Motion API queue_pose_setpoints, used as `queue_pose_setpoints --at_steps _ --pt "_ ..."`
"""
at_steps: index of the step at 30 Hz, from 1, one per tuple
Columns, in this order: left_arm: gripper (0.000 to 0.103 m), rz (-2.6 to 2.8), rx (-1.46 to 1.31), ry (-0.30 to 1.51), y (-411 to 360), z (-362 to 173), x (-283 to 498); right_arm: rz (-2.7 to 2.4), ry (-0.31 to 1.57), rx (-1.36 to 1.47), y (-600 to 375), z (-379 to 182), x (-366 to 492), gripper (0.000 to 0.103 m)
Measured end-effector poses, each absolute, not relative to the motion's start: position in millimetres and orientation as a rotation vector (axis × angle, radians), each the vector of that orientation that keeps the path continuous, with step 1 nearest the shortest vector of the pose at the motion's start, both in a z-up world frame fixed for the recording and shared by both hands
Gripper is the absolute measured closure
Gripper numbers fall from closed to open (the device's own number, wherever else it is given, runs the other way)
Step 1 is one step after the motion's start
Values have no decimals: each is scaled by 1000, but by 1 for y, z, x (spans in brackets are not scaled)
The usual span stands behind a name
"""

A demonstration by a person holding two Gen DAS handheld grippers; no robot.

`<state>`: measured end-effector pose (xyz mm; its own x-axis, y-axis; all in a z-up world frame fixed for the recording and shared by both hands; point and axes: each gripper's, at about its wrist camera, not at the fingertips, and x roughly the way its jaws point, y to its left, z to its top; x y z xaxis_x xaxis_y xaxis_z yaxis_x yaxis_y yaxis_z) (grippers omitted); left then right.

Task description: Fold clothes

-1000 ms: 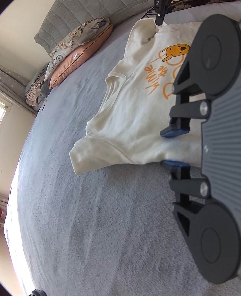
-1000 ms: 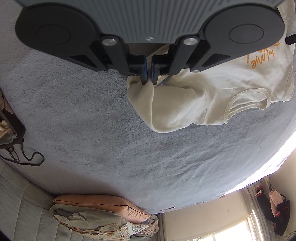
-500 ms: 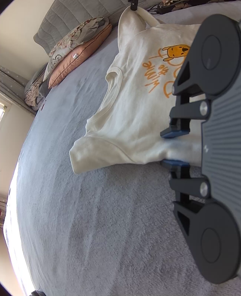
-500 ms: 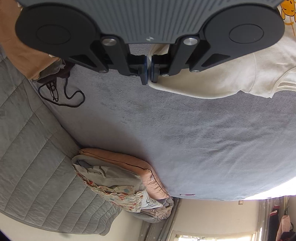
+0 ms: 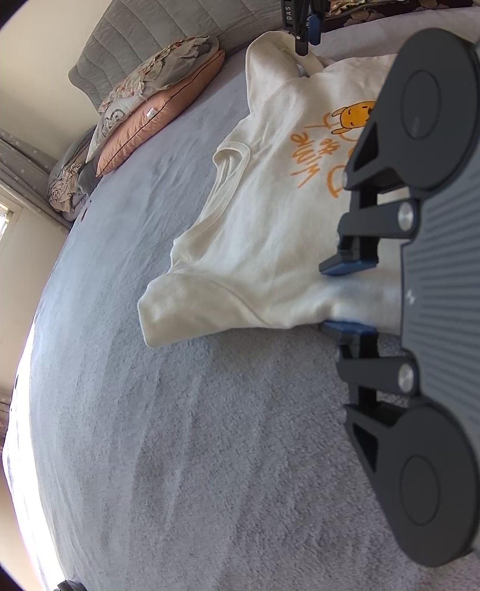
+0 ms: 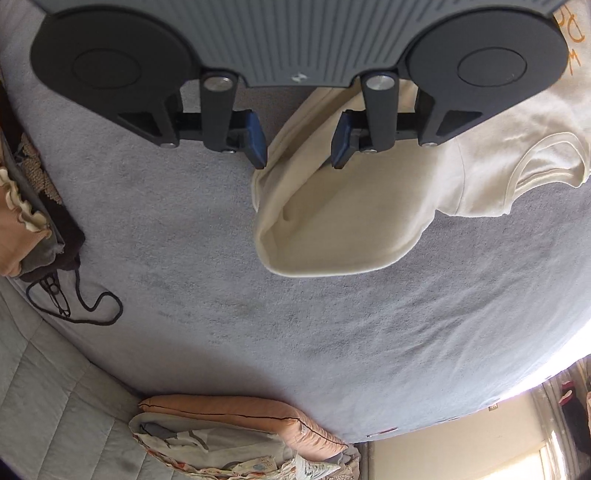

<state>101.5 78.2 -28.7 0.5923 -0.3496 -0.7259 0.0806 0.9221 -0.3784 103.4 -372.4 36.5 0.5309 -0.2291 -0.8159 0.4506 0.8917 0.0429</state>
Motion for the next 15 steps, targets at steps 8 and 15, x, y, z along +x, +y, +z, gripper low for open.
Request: queue_pose_setpoints --at_steps 8,15 --pt "76 -251 -307 901 76 -28 101 -343 1013 393 -355 -4 87 93" --pt "76 -254 -317 907 74 -28 101 -444 958 187 -356 21 82 99"
